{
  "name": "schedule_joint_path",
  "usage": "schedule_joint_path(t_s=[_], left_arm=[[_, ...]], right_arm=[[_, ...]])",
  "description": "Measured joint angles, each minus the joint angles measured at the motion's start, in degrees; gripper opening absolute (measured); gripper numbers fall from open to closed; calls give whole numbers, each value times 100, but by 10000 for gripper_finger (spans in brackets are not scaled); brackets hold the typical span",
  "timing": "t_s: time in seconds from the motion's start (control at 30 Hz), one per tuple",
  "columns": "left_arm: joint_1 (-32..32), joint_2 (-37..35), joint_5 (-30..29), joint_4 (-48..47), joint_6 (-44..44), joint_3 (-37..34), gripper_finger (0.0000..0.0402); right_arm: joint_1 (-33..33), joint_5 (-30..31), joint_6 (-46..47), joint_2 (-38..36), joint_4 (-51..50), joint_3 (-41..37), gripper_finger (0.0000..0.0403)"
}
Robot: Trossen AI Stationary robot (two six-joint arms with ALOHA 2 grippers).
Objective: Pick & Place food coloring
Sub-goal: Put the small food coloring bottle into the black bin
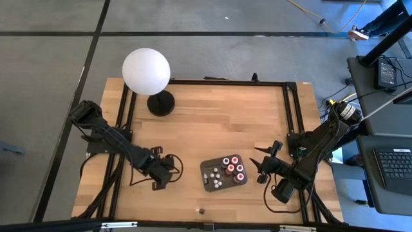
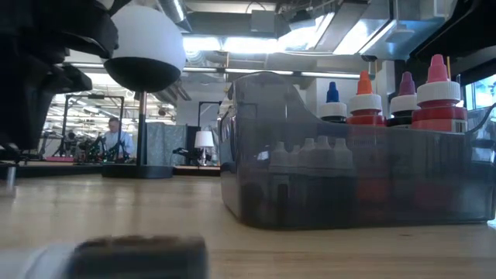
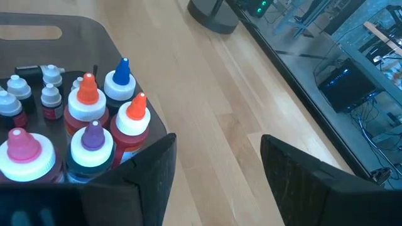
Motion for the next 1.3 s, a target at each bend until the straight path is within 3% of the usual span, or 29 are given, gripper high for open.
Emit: schedule_joint_path(t_s=[0.4,1.3], left_arm=[[19,0,0,7,-9,2,7],[16,-2,-642,386,442,4,21]], right_arm=[[2,0,0,0,0,0,233],[2,1,0,0,0,0,233]])
